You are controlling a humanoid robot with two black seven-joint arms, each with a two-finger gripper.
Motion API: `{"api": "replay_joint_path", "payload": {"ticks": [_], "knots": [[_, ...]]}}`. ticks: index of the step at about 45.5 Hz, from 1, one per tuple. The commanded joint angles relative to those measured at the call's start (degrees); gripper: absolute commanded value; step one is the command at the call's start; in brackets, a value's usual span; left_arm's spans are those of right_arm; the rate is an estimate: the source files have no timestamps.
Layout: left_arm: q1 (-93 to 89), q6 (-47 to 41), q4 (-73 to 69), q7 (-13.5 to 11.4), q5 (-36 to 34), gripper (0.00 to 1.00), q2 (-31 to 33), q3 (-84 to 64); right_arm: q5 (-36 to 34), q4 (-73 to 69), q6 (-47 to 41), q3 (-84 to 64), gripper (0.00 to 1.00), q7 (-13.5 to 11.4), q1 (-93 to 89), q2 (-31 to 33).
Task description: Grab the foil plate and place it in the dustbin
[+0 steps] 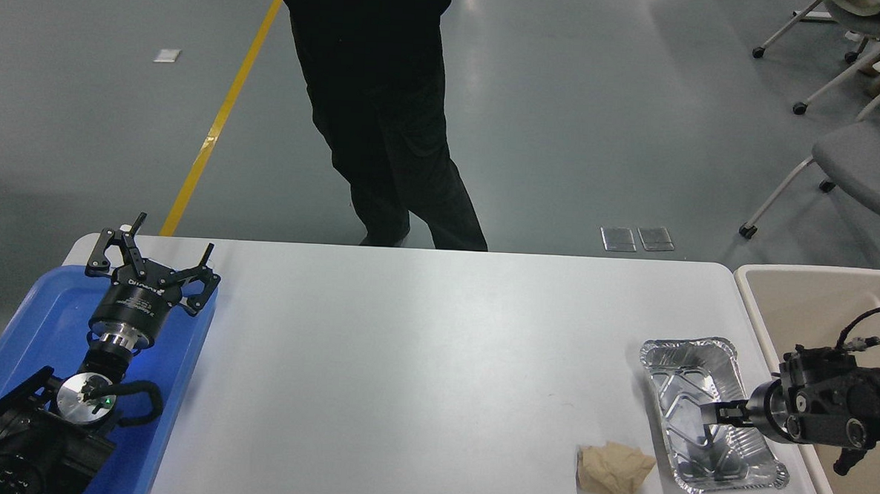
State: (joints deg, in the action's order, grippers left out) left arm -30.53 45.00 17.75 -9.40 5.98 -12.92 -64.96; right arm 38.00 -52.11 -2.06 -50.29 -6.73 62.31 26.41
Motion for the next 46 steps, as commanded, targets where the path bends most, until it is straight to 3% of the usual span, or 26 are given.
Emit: {"api": "replay_joint_path", "payload": {"ticks": [1,3,8,13,35,46], "knots": [[-0.06,0.0,0.0,0.0,0.0,0.99,0.0,0.01,-0.47,1.93,0.13,1.07,0.74,-0.12,-2.37,-0.39],[-0.06,0.0,0.0,0.0,0.0,0.99,0.0,0.01,-0.91,1.93,0.13,1.07,0.62,-0.12,-2.55,-0.39],[0.03,0.0,0.0,0.0,0.0,0.99,0.0,0.01,-2.92,1.93,0.13,1.07,0.21,-0.39,-2.46,-0.3],[-0.06,0.0,0.0,0.0,0.0,0.99,0.0,0.01,-9.07,1.93,0.22,0.98,0.0,-0.39,-2.28,0.05],[-0.06,0.0,0.0,0.0,0.0,0.99,0.0,0.01,-15.5,0.17,0.13,1.07,0.0,-0.21,-1.41,1.54],[-0.06,0.0,0.0,0.09,0.0,0.99,0.0,0.01,-19.54,-8.34,-0.49,0.01,0.0,-0.04,5.35,5.93]]}}
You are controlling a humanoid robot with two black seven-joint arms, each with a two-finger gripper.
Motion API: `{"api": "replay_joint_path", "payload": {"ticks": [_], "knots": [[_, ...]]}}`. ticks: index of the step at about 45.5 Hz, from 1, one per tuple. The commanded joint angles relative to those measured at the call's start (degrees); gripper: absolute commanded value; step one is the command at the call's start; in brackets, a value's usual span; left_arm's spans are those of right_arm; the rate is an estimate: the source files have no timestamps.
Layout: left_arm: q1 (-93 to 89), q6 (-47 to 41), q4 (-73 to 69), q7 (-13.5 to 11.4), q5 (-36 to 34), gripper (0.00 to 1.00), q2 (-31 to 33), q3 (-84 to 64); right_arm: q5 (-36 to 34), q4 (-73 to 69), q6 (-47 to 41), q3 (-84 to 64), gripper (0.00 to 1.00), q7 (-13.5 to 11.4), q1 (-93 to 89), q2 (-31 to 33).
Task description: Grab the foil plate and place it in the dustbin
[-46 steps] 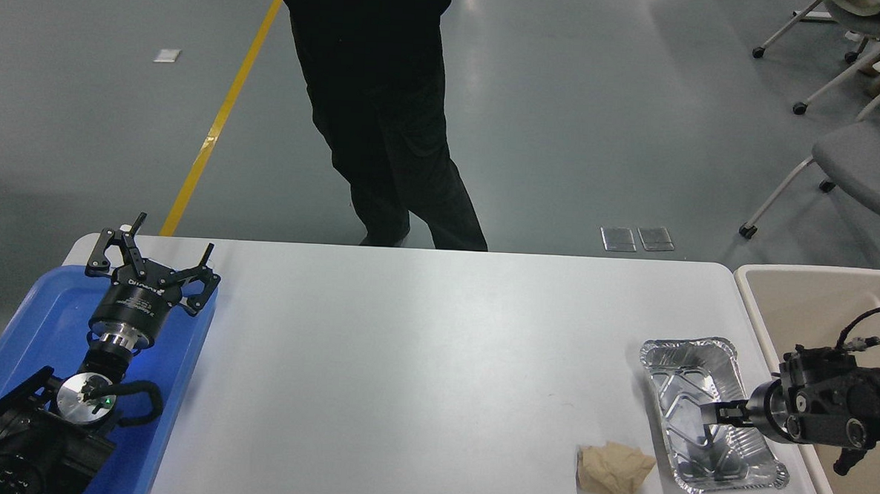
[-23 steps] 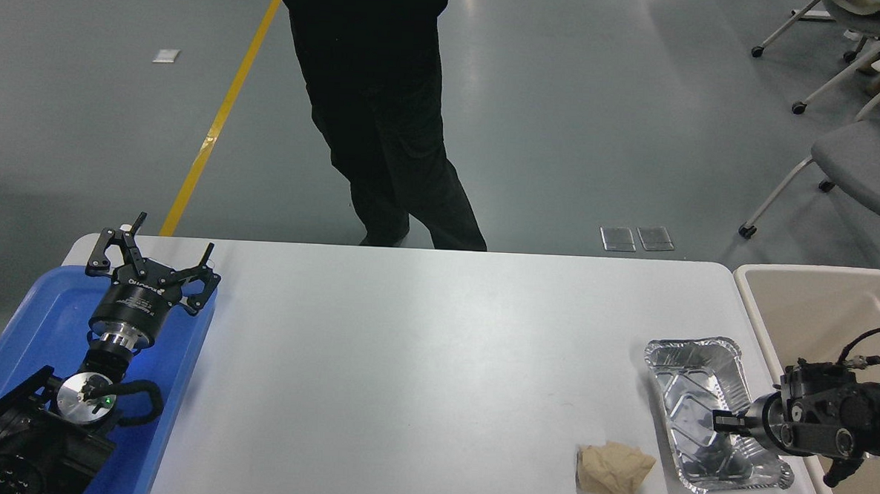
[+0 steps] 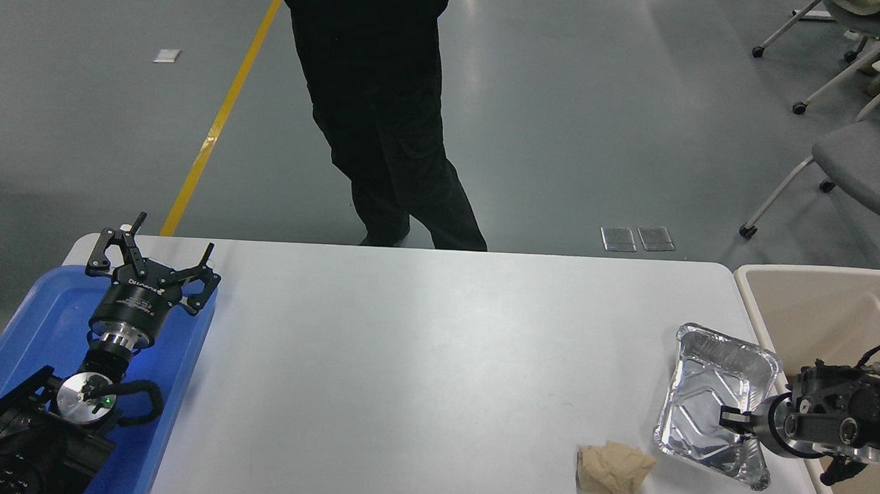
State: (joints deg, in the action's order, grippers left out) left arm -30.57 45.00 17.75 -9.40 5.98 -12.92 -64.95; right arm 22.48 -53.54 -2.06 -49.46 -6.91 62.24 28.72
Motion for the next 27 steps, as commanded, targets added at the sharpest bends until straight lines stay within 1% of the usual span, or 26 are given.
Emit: {"api": "replay_joint_path", "payload": {"ticks": [1,7,16,23,27], "knots": [[-0.01,0.0,0.0,0.09,0.0,0.99,0.0,0.0,-4.71,-8.5,-0.49,-0.9,0.0,0.23,6.57,4.41],[-0.01,0.0,0.0,0.09,0.0,0.99,0.0,0.0,-8.15,-17.64,-0.58,-2.56,0.0,0.32,15.0,9.34],[-0.01,0.0,0.0,0.09,0.0,0.99,0.0,0.09,-8.33,-23.97,-0.84,-6.78,0.0,0.32,24.76,11.71],[-0.1,0.0,0.0,0.17,-0.09,0.99,0.0,0.09,-8.59,-30.74,-2.33,-12.76,0.0,0.41,37.49,14.35],[-0.1,0.0,0.0,0.17,-0.09,0.99,0.0,0.18,-8.76,-33.12,-7.59,-16.8,0.0,0.41,46.55,15.05]]}}
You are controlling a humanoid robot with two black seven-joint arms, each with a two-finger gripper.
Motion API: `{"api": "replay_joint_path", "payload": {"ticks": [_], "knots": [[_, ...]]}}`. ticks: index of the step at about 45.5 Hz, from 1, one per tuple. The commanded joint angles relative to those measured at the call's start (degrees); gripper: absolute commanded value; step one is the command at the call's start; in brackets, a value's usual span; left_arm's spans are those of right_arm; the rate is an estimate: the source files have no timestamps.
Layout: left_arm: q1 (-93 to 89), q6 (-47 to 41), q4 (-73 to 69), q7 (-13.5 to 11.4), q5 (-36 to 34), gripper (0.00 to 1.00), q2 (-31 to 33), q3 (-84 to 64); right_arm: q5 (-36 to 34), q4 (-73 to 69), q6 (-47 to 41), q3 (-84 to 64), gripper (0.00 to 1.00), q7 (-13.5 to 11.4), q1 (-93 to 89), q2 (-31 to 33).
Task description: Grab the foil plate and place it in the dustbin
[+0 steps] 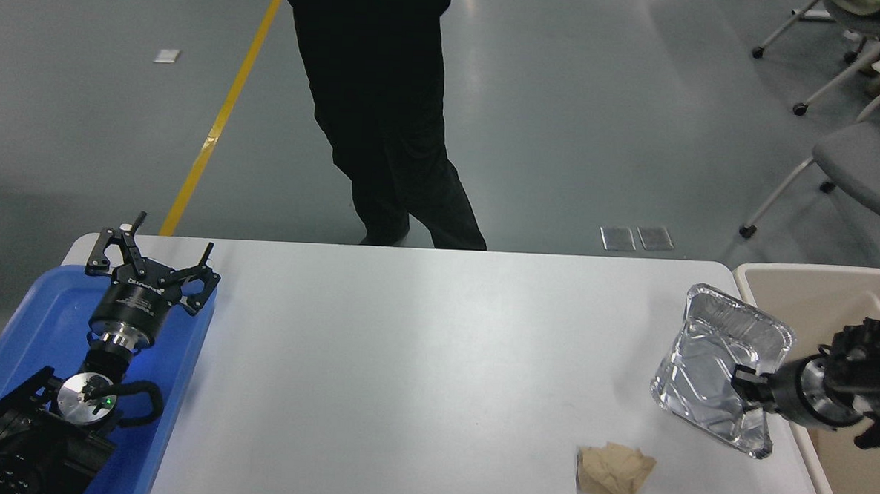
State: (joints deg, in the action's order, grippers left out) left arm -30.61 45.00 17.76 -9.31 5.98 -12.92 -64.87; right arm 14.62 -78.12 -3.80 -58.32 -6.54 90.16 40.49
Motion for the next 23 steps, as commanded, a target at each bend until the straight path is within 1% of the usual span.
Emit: {"api": "replay_joint_path", "payload": {"ticks": [1,4,8,9,10,14,23], "knots": [[-0.06,0.0,0.0,0.08,-0.09,0.99,0.0,0.1,-1.09,-9.06,-7.61,-8.13,0.0,0.04,20.22,3.45],[-0.06,0.0,0.0,0.17,-0.09,0.99,0.0,0.01,-3.54,-9.77,-13.4,-8.48,0.0,0.04,24.52,4.33],[-0.06,0.0,0.0,0.17,-0.09,0.99,0.0,0.01,-8.46,-9.77,-20.79,-9.27,0.0,0.04,30.41,4.68],[-0.06,0.0,0.0,0.08,-0.09,0.99,0.0,0.01,-10.39,-9.86,-24.64,-9.53,0.0,-0.05,33.65,4.86],[-0.06,0.0,0.0,0.17,-0.09,0.99,0.0,0.1,-11.19,-9.86,-25.98,-9.88,0.0,-0.05,34.9,4.86],[-0.06,0.0,0.0,0.08,-0.09,0.99,0.0,0.1,-12.07,-9.94,-29.06,-11.9,0.0,-0.05,40.08,4.68],[-0.06,0.0,0.0,0.17,-0.09,0.99,0.0,0.1,-12.08,-10.91,-32.4,-15.33,0.0,-0.05,49.31,3.63]]}}
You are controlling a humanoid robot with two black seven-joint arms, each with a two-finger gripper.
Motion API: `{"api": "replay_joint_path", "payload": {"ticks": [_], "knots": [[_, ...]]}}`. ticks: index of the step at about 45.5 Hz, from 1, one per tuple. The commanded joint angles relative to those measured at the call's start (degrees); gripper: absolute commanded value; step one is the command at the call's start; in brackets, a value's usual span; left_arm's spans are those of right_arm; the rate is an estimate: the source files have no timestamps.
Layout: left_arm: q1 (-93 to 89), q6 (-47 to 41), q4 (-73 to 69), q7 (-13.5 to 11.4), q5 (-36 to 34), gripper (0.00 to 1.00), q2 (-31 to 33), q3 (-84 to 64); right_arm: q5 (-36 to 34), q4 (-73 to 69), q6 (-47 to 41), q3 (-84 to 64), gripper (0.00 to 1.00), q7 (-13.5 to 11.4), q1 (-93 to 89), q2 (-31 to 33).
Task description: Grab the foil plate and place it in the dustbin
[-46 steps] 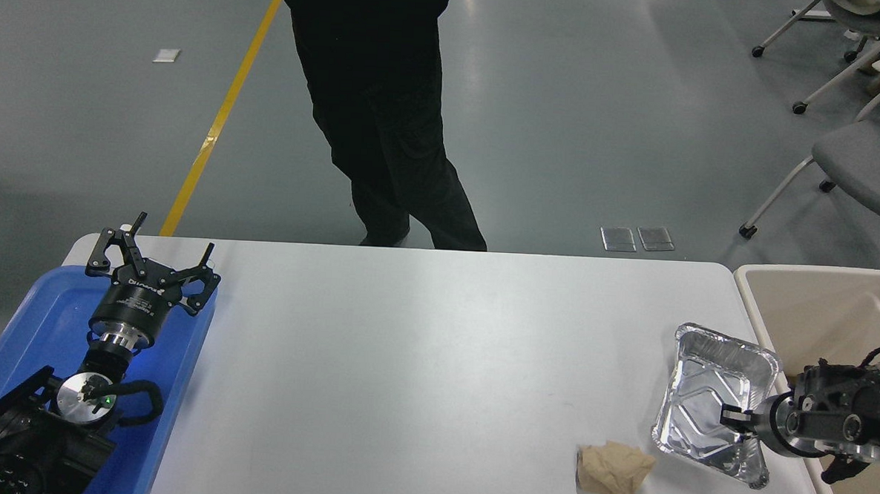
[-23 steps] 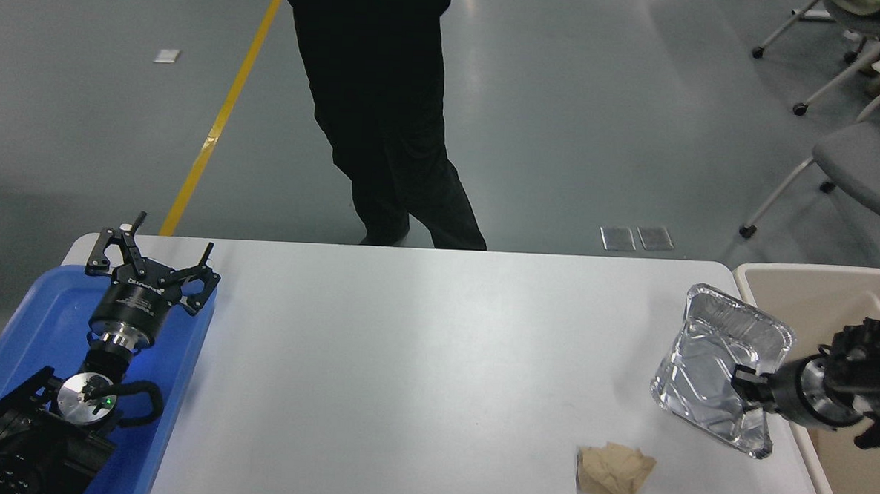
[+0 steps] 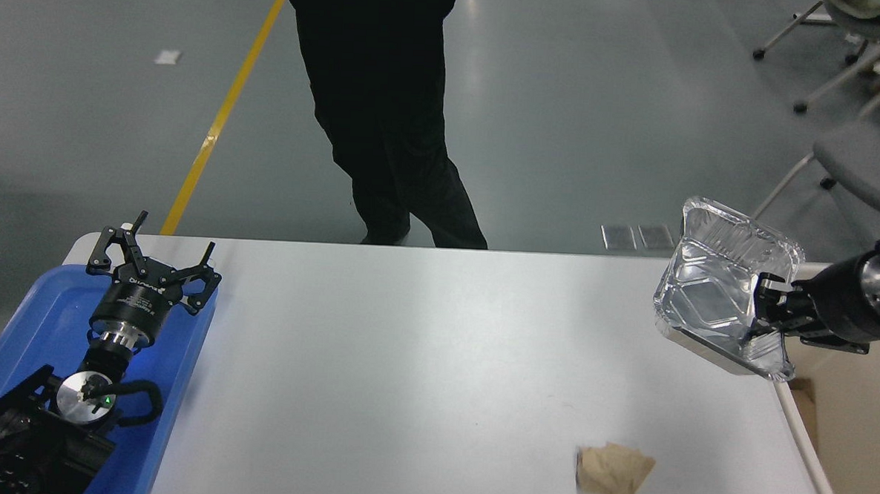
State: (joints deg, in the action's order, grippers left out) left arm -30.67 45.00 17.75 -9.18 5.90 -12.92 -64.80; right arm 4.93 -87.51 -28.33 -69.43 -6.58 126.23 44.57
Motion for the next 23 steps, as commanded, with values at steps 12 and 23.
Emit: {"api": "replay_joint_path", "payload": {"ticks": [12,23], "knots": [[0.0,0.0,0.0,0.04,-0.01,0.99,0.0,-0.06,-2.38,-1.26,-8.76,-6.68,0.0,-0.19,16.07,-1.16],[0.09,0.0,0.0,0.04,-0.01,0.99,0.0,0.02,-2.65,3.13,-7.88,-11.69,0.0,-0.54,13.88,-0.37]]}}
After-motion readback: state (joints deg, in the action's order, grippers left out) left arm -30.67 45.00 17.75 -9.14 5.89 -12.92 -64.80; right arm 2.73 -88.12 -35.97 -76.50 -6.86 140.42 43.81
